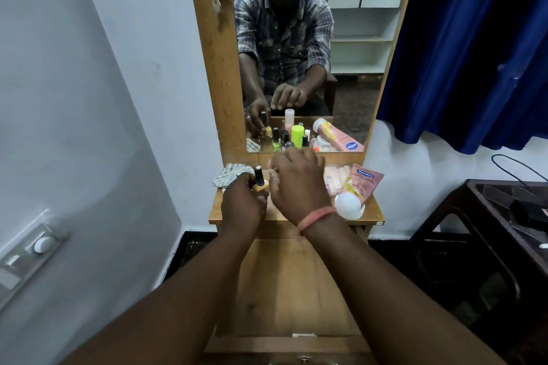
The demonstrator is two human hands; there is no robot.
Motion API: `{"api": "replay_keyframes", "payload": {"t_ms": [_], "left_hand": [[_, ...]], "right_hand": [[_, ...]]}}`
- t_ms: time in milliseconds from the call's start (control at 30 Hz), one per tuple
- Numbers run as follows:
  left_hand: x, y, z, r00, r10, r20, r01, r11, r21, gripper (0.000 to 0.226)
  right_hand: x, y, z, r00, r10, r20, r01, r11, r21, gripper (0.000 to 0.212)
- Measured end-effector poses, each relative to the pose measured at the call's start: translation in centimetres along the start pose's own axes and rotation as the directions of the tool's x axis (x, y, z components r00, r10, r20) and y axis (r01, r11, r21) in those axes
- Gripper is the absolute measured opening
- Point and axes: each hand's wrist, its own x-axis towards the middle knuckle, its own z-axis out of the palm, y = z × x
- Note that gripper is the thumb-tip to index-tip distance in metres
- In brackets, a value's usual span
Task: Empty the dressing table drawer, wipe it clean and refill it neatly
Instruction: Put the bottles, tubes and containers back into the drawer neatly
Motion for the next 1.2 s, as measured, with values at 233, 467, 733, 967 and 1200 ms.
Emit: {"api": "replay_keyframes", "payload": {"t_ms": [233, 467, 733, 967, 1200], "left_hand": [[-0.2, -2.0, -1.0, 0.999, -0.039, -0.026, 0.038, 0.999, -0.009, 0.038], [-1.4, -3.5, -2.9, 0.995, -0.062, -0.073, 0.055, 0.994, -0.096, 0.033], [-3.6, -4.0, -4.7, 0.99, -0.102, -0.093, 0.084, 0.979, -0.183, 0.032], [-5.9, -4.5, -5.9, 0.991, -0.118, -0.058, 0.107, 0.982, -0.158, 0.024], [-9.4, -7.1, -5.2, 0.985, -0.099, 0.143, 0.087, 0.992, 0.09, 0.029]], "right_hand": [[4.1, -2.4, 0.8, 0.911, 0.08, 0.404, 0.06, 0.944, -0.324, 0.029], [4.2, -4.1, -0.4, 0.942, 0.049, 0.331, 0.084, 0.923, -0.376, 0.027], [4.6, -4.3, -1.0, 0.977, 0.047, 0.207, 0.008, 0.966, -0.258, 0.024], [0.6, -4.1, -3.7, 0.99, 0.087, 0.115, -0.131, 0.876, 0.464, 0.015], [-9.4, -2.6, -0.6, 0.843, 0.307, 0.442, -0.523, 0.665, 0.534, 0.018]]}}
